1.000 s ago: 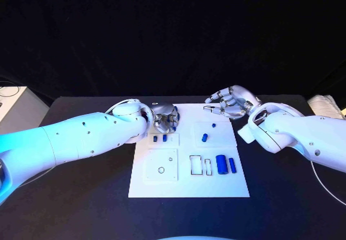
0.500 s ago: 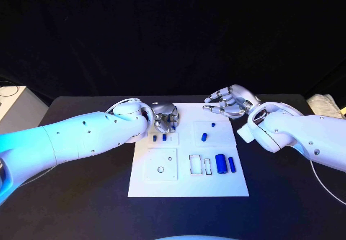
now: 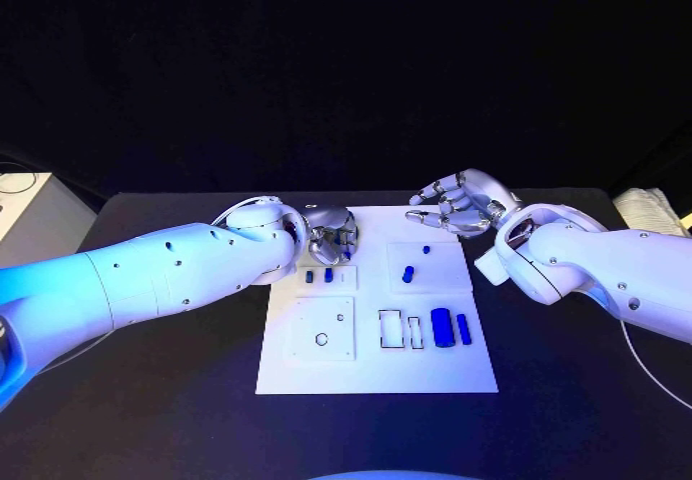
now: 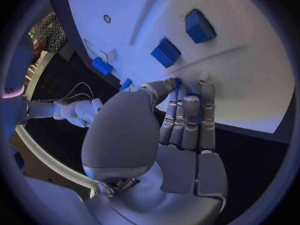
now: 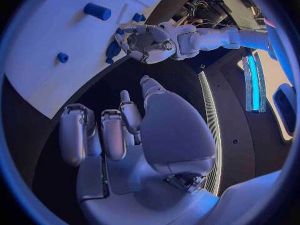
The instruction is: Assemble the parts on the task board
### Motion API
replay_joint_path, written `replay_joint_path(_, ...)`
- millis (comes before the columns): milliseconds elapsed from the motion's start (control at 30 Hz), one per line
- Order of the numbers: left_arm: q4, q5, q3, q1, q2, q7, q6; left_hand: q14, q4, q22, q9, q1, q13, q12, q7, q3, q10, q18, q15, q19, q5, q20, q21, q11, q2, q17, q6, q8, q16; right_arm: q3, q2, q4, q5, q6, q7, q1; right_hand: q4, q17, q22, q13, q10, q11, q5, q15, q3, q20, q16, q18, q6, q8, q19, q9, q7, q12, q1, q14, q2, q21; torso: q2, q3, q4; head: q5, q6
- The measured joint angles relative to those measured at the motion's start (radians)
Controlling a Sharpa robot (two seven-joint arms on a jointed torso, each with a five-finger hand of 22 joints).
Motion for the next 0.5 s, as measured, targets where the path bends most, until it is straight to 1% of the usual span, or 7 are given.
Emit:
replay_joint_path(67, -0.001, 0.0, 0.0, 0.0, 0.001, 0.0, 0.0, 0.0, -0.008, 0.005, 0.001, 0.002, -0.002, 0.0, 0.0, 0.003, 0.005, 0.0, 0.0, 0.004, 0.0, -0.004, 0.006, -0.005, 0.008, -0.001, 0.011, -0.005, 0.0, 0.0, 0.0, 0.0, 0.0, 0.0, 0.0, 0.0, 0.0, 0.0, 0.0, 0.0, 0.0, 0.0, 0.0, 0.0, 0.0, 0.0, 0.0, 0.0, 0.0, 0.0, 0.0, 0.0, 0.0, 0.0, 0.0, 0.0, 0.0, 0.0, 0.0, -0.0001, 0.0001, 0.0, -0.001)
replay_joint_path(100, -0.001, 0.0, 0.0, 0.0, 0.001, 0.0, 0.0, 0.0, -0.009, 0.007, 0.001, 0.001, -0.003, 0.0, 0.0, 0.004, 0.006, 0.0, 0.0, 0.004, 0.0, -0.004, 0.008, -0.004, 0.009, -0.002, 0.011, -0.005, 0.0, 0.0, 0.0, 0.0, 0.0, 0.0, 0.0, 0.0, 0.0, 0.0, 0.0, 0.0, 0.0, 0.0, 0.0, 0.0, 0.0, 0.0, 0.0, 0.0, 0.0, 0.0, 0.0, 0.0, 0.0, 0.0, 0.0, 0.0, 0.0, 0.0, 0.0, -0.0001, 0.0001, 0.0, -0.001)
replay_joint_path(167, -0.002, 0.0, 0.0, 0.0, 0.002, 0.0, 0.001, 0.01, -0.02, 0.021, 0.004, -0.001, -0.004, 0.0, -0.003, 0.006, 0.022, 0.0, -0.008, 0.012, 0.0, -0.01, 0.021, -0.007, 0.018, 0.002, 0.023, -0.005, 0.009, 0.0, 0.0, 0.0, 0.0, 0.0, 0.0, 0.0, 0.0, 0.0, 0.0, 0.0, 0.0, 0.0, 0.0, 0.0, 0.0, 0.0, 0.0, 0.0, 0.0, 0.0, 0.0, 0.0, 0.0, 0.0, 0.0, 0.0, 0.0, 0.0, 0.0, -0.0002, 0.0001, 0.001, -0.001)
replay_joint_path(200, -0.002, 0.0, 0.0, 0.0, 0.002, 0.0, 0.0, 0.013, -0.021, 0.024, 0.004, 0.0, -0.005, 0.0, -0.003, 0.007, 0.023, 0.0, -0.009, 0.015, 0.0, -0.01, 0.023, -0.008, 0.018, 0.005, 0.025, -0.005, 0.011, 0.0, 0.0, 0.0, 0.0, 0.0, 0.0, 0.0, 0.0, 0.0, 0.0, 0.0, 0.0, 0.0, 0.0, 0.0, 0.0, 0.0, 0.0, 0.0, 0.0, 0.0, 0.0, 0.0, 0.0, 0.0, 0.0, 0.0, 0.0, 0.0, 0.0, -0.0002, 0.0001, 0.001, -0.001)
replay_joint_path(333, -0.003, 0.0, 0.0, -0.001, 0.002, 0.002, -0.004, 0.056, -0.036, 0.065, 0.01, -0.005, -0.006, -0.007, -0.007, 0.008, 0.056, 0.0, -0.016, 0.051, 0.0, -0.018, 0.057, -0.019, 0.027, 0.049, 0.05, -0.011, 0.031, 0.0, 0.0, 0.0, 0.0, 0.0, 0.0, 0.0, 0.0, 0.0, 0.001, 0.0, 0.0, 0.0, 0.0, 0.0, 0.0, 0.0, 0.0, 0.0, 0.0, 0.0, 0.0, 0.0, 0.0, 0.0, 0.0, 0.0, 0.0, 0.0, 0.0, -0.0001, 0.0004, 0.001, -0.001)
replay_joint_path(400, -0.003, 0.0, -0.001, -0.002, 0.001, 0.005, -0.01, 0.061, -0.037, 0.074, 0.012, -0.01, -0.007, -0.008, -0.007, 0.007, 0.061, 0.0, -0.021, 0.056, 0.0, -0.016, 0.06, -0.021, 0.032, 0.056, 0.05, -0.016, 0.035, 0.0, 0.0, 0.0, 0.0, 0.0, 0.0, 0.0, 0.0, 0.0, 0.001, 0.0, 0.0, 0.0, 0.0, 0.0, 0.0, 0.0, 0.0, 0.0, 0.0, 0.0, 0.0, 0.0, 0.0, 0.0, 0.0, 0.0, 0.0, 0.0, 0.0, -0.0007, 0.0005, 0.001, -0.001)
replay_joint_path(500, -0.002, 0.004, -0.002, -0.005, -0.002, 0.012, -0.021, 0.064, -0.037, 0.081, 0.013, -0.013, -0.009, -0.011, -0.011, 0.007, 0.066, 0.0, -0.018, 0.061, -0.001, -0.018, 0.064, -0.02, 0.035, 0.062, 0.057, -0.018, 0.035, 0.0, 0.0, 0.001, 0.0, 0.0, 0.0, 0.0, 0.0, 0.0, 0.001, 0.0, 0.0, 0.0, 0.0, 0.0, 0.0, 0.0, 0.0, 0.0, 0.0, 0.0, 0.0, 0.0, 0.0, 0.0, 0.0, 0.0, 0.0, 0.0, 0.0, -0.0008, 0.001, 0.001, 0.0)
